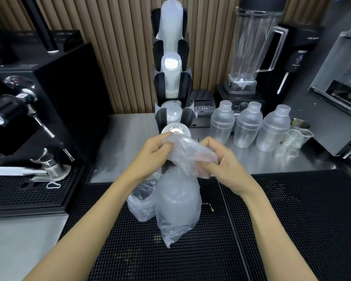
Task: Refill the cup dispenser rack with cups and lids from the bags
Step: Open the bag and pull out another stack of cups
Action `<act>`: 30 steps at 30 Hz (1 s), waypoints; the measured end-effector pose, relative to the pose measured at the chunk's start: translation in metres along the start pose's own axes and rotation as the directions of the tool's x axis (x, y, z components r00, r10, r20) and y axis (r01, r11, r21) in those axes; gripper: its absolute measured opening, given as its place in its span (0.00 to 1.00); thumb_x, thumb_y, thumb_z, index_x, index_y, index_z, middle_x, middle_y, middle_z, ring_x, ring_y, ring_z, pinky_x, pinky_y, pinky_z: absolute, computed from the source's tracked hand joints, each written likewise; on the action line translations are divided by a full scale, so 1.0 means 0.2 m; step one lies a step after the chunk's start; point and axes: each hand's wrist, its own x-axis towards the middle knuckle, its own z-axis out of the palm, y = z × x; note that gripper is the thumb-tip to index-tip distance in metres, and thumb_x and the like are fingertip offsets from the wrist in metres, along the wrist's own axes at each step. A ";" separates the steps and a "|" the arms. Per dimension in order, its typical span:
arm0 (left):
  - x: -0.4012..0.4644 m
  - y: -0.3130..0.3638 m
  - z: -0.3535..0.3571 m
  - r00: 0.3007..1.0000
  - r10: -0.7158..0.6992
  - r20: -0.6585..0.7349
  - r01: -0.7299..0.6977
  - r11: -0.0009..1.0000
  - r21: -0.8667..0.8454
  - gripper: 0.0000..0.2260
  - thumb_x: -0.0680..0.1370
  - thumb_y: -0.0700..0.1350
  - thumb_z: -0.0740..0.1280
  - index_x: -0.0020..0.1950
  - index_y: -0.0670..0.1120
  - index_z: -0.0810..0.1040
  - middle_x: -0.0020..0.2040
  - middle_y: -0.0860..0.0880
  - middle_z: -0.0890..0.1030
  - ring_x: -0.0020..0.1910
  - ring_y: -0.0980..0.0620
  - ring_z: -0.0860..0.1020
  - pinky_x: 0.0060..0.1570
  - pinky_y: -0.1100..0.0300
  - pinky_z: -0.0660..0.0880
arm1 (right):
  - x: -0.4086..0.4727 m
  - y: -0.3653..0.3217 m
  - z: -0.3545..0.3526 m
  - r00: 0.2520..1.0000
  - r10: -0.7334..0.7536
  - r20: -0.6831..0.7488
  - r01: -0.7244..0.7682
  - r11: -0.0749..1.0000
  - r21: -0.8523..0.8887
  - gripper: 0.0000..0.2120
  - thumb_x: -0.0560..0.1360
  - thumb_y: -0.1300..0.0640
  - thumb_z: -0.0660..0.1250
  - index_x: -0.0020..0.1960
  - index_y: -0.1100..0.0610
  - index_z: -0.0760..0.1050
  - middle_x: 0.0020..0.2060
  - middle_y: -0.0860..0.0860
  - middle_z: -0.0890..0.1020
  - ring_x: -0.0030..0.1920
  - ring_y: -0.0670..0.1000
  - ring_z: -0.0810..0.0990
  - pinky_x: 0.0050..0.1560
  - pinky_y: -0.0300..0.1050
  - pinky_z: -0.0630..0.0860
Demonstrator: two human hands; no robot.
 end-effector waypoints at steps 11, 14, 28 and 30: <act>-0.05 0.09 0.02 0.971 0.161 0.179 -0.211 0.929 0.305 0.05 0.78 0.38 0.64 0.49 0.48 0.72 0.33 0.52 0.80 0.27 0.61 0.71 0.31 0.71 0.66 | 0.06 0.03 -0.07 0.985 -0.106 -0.133 0.001 0.785 -0.619 0.09 0.66 0.56 0.72 0.46 0.53 0.79 0.45 0.38 0.73 0.51 0.49 0.68 0.56 0.48 0.63; -0.04 0.09 0.04 0.965 0.225 0.135 -0.262 0.790 0.555 0.05 0.79 0.46 0.62 0.53 0.46 0.70 0.29 0.55 0.76 0.28 0.52 0.70 0.31 0.59 0.65 | 0.03 -0.07 -0.05 0.992 -0.072 -0.100 0.015 0.876 -0.482 0.21 0.62 0.52 0.74 0.53 0.47 0.72 0.54 0.42 0.73 0.59 0.48 0.68 0.61 0.42 0.64; -0.01 0.08 -0.05 0.945 -0.061 0.322 -0.219 0.614 0.759 0.18 0.77 0.55 0.46 0.39 0.47 0.70 0.39 0.45 0.79 0.42 0.43 0.75 0.41 0.52 0.72 | 0.03 -0.01 0.01 0.997 -0.057 -0.057 0.032 0.925 -0.378 0.10 0.65 0.64 0.58 0.36 0.61 0.79 0.38 0.57 0.81 0.46 0.55 0.78 0.50 0.50 0.73; 0.00 0.07 -0.04 0.941 -0.073 0.331 -0.266 0.447 0.854 0.13 0.77 0.53 0.53 0.44 0.50 0.73 0.40 0.50 0.77 0.48 0.44 0.77 0.39 0.56 0.69 | 0.03 -0.03 0.05 0.995 0.068 0.073 -0.043 0.953 -0.300 0.16 0.72 0.59 0.56 0.34 0.67 0.77 0.33 0.59 0.80 0.40 0.47 0.78 0.49 0.42 0.71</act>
